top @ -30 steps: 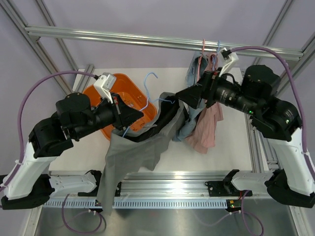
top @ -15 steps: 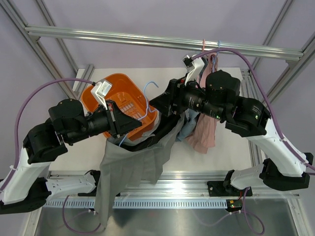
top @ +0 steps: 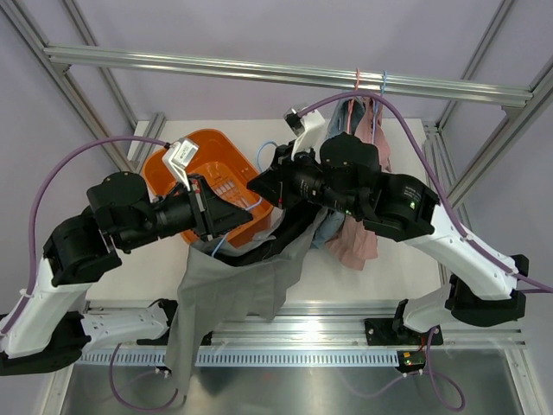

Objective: Remove the skirt from the hanger

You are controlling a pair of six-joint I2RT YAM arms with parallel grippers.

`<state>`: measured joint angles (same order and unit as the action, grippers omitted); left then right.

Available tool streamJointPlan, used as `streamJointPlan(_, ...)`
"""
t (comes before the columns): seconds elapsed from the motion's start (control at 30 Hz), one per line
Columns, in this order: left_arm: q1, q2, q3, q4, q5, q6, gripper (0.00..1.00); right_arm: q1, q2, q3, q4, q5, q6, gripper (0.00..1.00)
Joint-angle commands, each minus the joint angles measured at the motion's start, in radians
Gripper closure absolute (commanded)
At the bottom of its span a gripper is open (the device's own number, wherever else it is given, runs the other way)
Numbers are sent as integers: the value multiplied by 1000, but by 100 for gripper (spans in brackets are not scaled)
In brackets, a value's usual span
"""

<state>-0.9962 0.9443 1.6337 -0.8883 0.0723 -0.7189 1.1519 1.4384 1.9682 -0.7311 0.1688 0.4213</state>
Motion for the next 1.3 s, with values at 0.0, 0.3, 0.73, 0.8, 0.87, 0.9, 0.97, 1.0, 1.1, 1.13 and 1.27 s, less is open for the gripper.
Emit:
streamJointPlan(0.0,-4,-4,29,132,60,-28,100,11,4,12,47,64,-4,98)
streamJointPlan(0.3,-4,-108,80,28,-37,10,1,11,-6,20,-53,198,-1,100)
streamJointPlan(0.73,-4,-343,-214,-49,-36,22,1,11,-19,139,-169,256,42,100)
streamJointPlan(0.8,-4,-366,-251,-44,-16,27,1,12,-15,158,-185,258,42,100)
streamJointPlan(0.87,-4,-390,-305,-37,12,29,1,11,-13,176,-192,258,50,100)
streamJointPlan(0.9,-4,-398,-323,-29,23,29,1,11,-10,191,-201,261,53,100)
streamJointPlan(0.97,-4,-426,-366,-8,52,27,1,11,-10,199,-209,271,53,100)
streamJointPlan(1.0,-4,-438,-379,6,60,27,1,11,-10,204,-212,278,56,100)
streamJointPlan(1.1,-4,-486,-417,5,72,24,1,11,-10,218,-226,297,59,100)
streamJointPlan(1.13,-4,-496,-428,3,75,18,1,11,-10,221,-229,304,59,100)
streamJointPlan(1.27,-4,-550,-495,14,115,-10,3,9,-18,235,-231,331,60,100)
